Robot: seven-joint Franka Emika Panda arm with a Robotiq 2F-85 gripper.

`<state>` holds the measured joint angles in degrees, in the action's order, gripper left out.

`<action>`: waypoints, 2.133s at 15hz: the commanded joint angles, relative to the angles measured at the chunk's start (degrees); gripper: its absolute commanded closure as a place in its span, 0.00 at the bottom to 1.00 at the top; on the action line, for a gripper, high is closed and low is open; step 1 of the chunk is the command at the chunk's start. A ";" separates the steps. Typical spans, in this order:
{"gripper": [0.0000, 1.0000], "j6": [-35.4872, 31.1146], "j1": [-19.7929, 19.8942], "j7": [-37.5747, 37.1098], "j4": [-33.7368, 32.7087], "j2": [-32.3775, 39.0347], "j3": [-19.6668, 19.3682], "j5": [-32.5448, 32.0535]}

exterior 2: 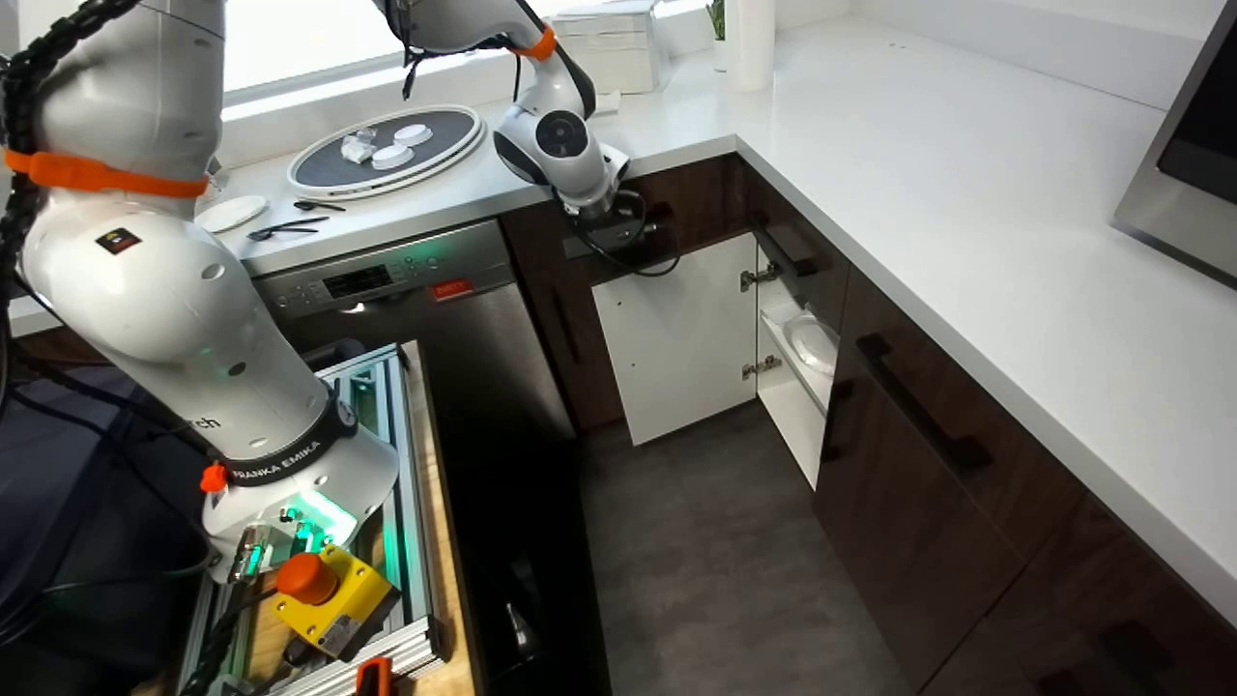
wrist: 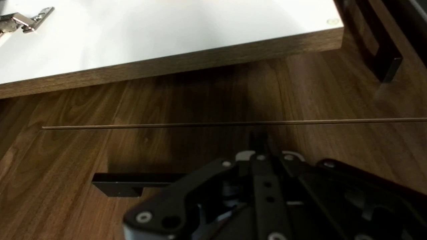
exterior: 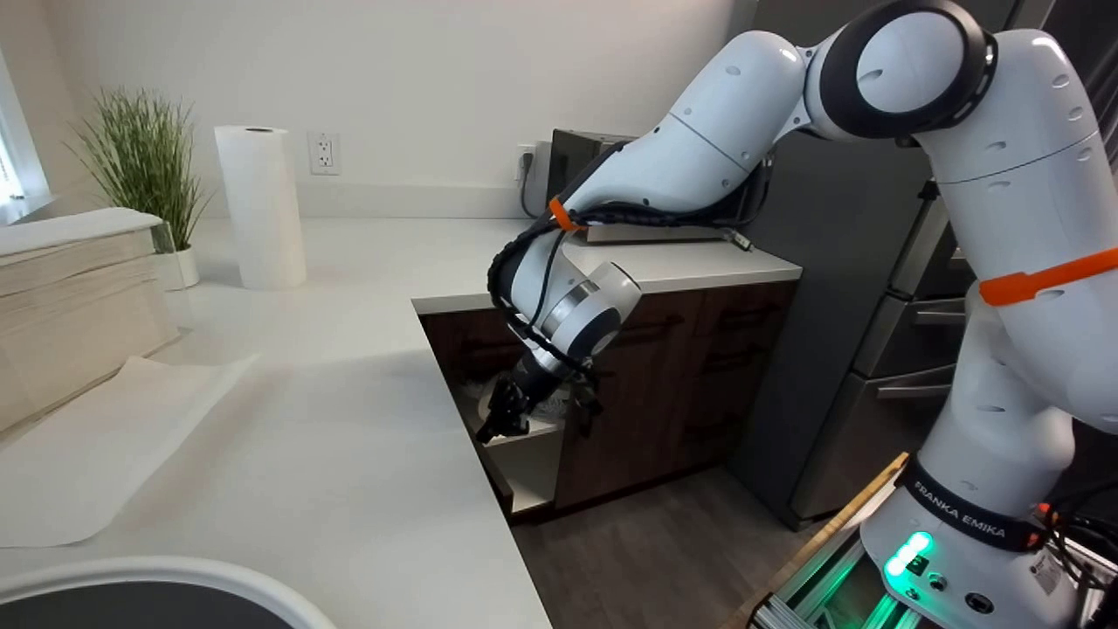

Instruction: Close the cabinet door

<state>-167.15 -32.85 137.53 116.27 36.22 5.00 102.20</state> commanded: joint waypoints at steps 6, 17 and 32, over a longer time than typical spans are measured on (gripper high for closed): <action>1.00 -0.45 -1.95 12.20 -6.93 6.96 -1.54 10.84; 1.00 3.14 -11.18 20.04 -12.82 14.47 -11.66 19.92; 1.00 4.21 -17.20 20.11 -12.21 17.13 -22.19 20.52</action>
<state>-163.62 -47.91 155.46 104.43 52.26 -12.92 121.34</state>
